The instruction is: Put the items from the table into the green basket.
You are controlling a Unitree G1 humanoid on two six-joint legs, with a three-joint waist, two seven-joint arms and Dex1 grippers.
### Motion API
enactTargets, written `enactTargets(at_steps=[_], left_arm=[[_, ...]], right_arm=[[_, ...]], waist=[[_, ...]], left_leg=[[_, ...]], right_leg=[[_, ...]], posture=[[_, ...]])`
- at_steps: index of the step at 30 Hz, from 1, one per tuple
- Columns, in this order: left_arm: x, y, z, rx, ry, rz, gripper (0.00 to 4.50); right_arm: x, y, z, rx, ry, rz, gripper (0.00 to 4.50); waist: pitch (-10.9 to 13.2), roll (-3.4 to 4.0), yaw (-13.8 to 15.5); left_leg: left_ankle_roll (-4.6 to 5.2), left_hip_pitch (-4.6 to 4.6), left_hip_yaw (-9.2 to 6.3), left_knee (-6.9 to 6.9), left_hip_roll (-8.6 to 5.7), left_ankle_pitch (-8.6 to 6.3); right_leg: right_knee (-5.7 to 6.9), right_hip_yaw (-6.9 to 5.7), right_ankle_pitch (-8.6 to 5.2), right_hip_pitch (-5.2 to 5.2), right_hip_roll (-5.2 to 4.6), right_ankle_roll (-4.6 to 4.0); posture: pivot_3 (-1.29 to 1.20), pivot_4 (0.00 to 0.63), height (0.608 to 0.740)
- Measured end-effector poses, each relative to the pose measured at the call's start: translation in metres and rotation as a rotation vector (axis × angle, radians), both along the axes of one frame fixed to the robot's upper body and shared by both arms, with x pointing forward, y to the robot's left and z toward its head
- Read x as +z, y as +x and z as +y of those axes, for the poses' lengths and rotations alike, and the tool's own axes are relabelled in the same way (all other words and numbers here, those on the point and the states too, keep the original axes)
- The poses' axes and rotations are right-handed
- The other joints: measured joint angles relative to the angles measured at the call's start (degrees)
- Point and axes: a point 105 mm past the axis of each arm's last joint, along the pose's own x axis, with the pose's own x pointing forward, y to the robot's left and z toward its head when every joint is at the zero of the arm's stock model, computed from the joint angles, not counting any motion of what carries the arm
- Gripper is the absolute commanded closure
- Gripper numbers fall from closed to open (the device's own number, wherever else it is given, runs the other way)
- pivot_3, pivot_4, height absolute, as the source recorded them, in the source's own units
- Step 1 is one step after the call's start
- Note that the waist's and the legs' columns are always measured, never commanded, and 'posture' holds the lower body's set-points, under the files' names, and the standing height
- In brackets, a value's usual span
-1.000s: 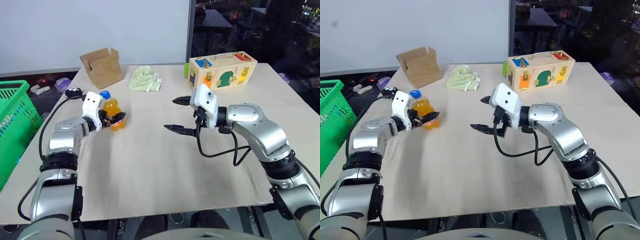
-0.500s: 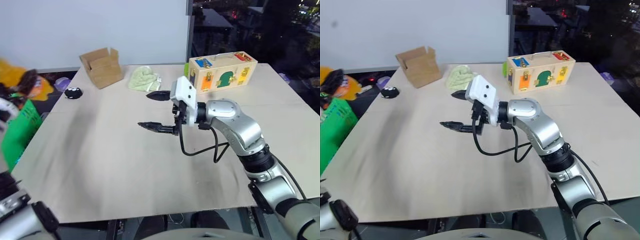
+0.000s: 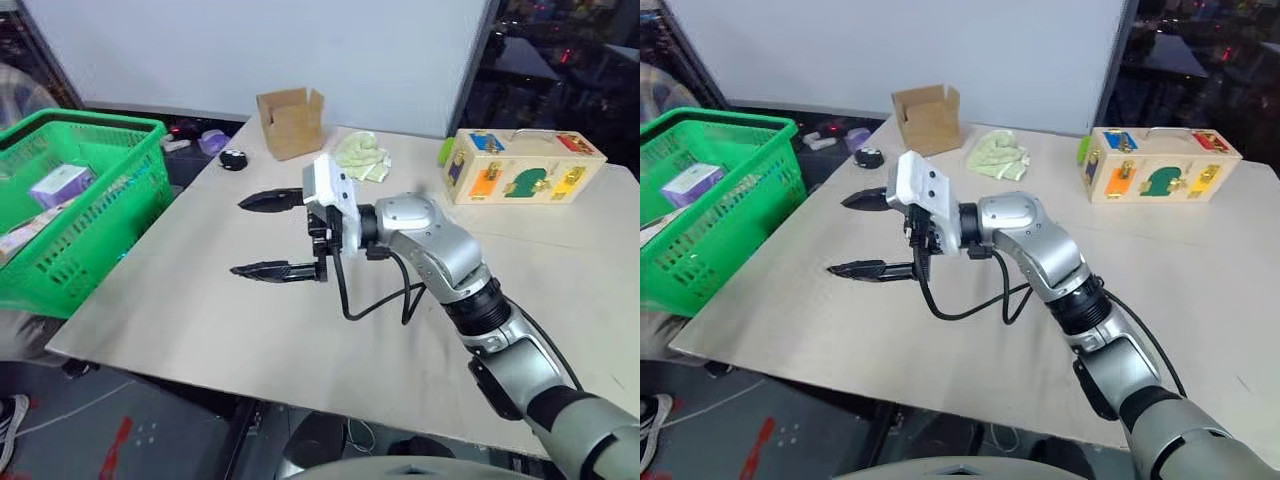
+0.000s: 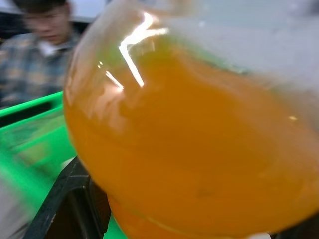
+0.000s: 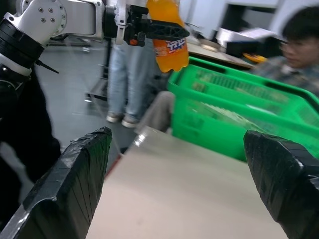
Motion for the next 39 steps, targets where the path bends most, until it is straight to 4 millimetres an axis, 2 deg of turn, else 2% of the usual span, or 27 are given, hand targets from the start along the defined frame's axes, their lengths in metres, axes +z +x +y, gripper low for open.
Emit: enactTargets(at_steps=[3, 7, 9, 12, 15, 18, 22, 26, 29, 35, 39], left_arm=[[0.007, -0.002, 0.012, 0.022, 0.015, 0.027, 1.47], [0.034, 0.022, 0.056, 0.033, 0.083, 0.088, 1.47], [0.046, 0.033, 0.069, 0.027, 0.113, 0.082, 1.47], [0.053, 0.05, 0.083, 0.029, 0.13, 0.078, 1.47], [0.051, 0.065, 0.089, 0.037, 0.137, 0.092, 1.47], [0.052, 0.086, 0.085, 0.019, 0.137, 0.099, 1.47], [0.061, 0.101, 0.078, 0.013, 0.178, 0.104, 1.47], [0.053, 0.11, 0.078, 0.041, 0.196, 0.148, 1.47], [0.035, 0.114, 0.082, 0.093, 0.2, 0.217, 0.06], [0.015, 0.108, 0.091, 0.158, 0.204, 0.234, 0.02], [0.001, 0.109, 0.087, 0.097, 0.137, 0.18, 0.02]], right_arm=[[0.003, -0.002, 0.004, 0.011, 0.017, 0.0, 0.0], [0.012, -0.001, 0.014, -0.042, 0.059, 0.012, 0.0], [0.016, 0.0, 0.018, -0.084, 0.074, 0.024, 0.0], [0.02, 0.005, 0.022, -0.172, 0.087, 0.044, 0.0], [0.023, 0.011, 0.025, -0.245, 0.099, 0.068, 0.0], [0.025, 0.02, 0.023, -0.331, 0.099, 0.082, 0.0], [0.025, 0.026, 0.021, -0.382, 0.096, 0.09, 0.0], [0.027, 0.028, 0.019, -0.404, 0.106, 0.082, 0.0], [0.028, 0.028, 0.018, -0.412, 0.107, 0.08, 0.0], [0.028, 0.029, 0.015, -0.419, 0.105, 0.069, 0.0], [0.027, 0.032, 0.01, -0.434, 0.097, 0.053, 0.0]], waist=[[0.0, 0.0, 2.9], [0.0, 0.02, 5.7], [0.0, 0.06, 6.4], [0.0, 0.06, 6.7], [0.0, 0.03, 6.6], [-0.1, -0.27, 6.4], [-0.1, -0.36, 4.9], [-0.1, -0.35, 2.6], [-0.1, -0.36, 0.6], [-0.1, -0.4, -4.3], [-0.1, -0.42, -6.9]], left_leg=[[-0.07, -0.02, -0.06, -0.12, 0.0, 0.0], [-0.23, -0.07, -0.09, -0.23, 0.0, 0.05], [-0.27, -0.12, -0.02, -0.27, 0.05, 0.05], [-0.29, -0.17, 0.21, -0.28, 0.06, 0.05], [-0.3, -0.25, 0.4, -0.26, 0.05, 0.06], [-0.39, -0.37, 0.42, -0.23, 0.06, 0.0], [-0.22, -0.35, 0.46, -0.23, 0.08, 0.09], [-0.21, -0.29, 0.46, -0.23, 0.17, 0.1], [-0.2, -0.25, 0.45, -0.21, 0.19, 0.11], [-0.18, -0.18, 0.48, -0.2, 0.17, 0.12], [-0.18, -0.1, 0.45, -0.2, 0.15, 0.13]], right_leg=[[-0.04, -0.17, -0.2, -0.01, 0.03, 0.08], [-0.06, -0.93, -0.49, 0.0, 0.12, -0.29], [-0.11, -1.21, -0.51, -0.01, 0.09, -0.32], [-0.15, -1.39, -0.5, -0.01, 0.05, -0.31], [-0.2, -1.39, -0.38, -0.04, 0.05, -0.13], [-0.16, -1.4, -0.34, -0.14, 0.11, -0.1], [-0.05, -1.36, -0.22, -0.14, 0.11, -0.29], [0.03, -1.36, -0.31, -0.13, 0.16, -0.15], [0.08, -1.35, -0.21, -0.1, 0.17, -0.31], [0.19, -1.19, -0.18, -0.08, 0.1, -0.36], [0.28, -1.14, -0.18, -0.06, 0.06, -0.37]], posture=[[0.53, 0.0, 0.74], [0.47, 0.0, 0.74], [0.44, 0.0, 0.74], [0.43, 0.0, 0.74], [0.4, 0.0, 0.74], [0.36, 0.0, 0.74], [0.34, 0.0, 0.74], [0.33, 0.0, 0.74], [0.3, 0.0, 0.74], [0.28, 0.0, 0.74], [0.28, 0.0, 0.74]])
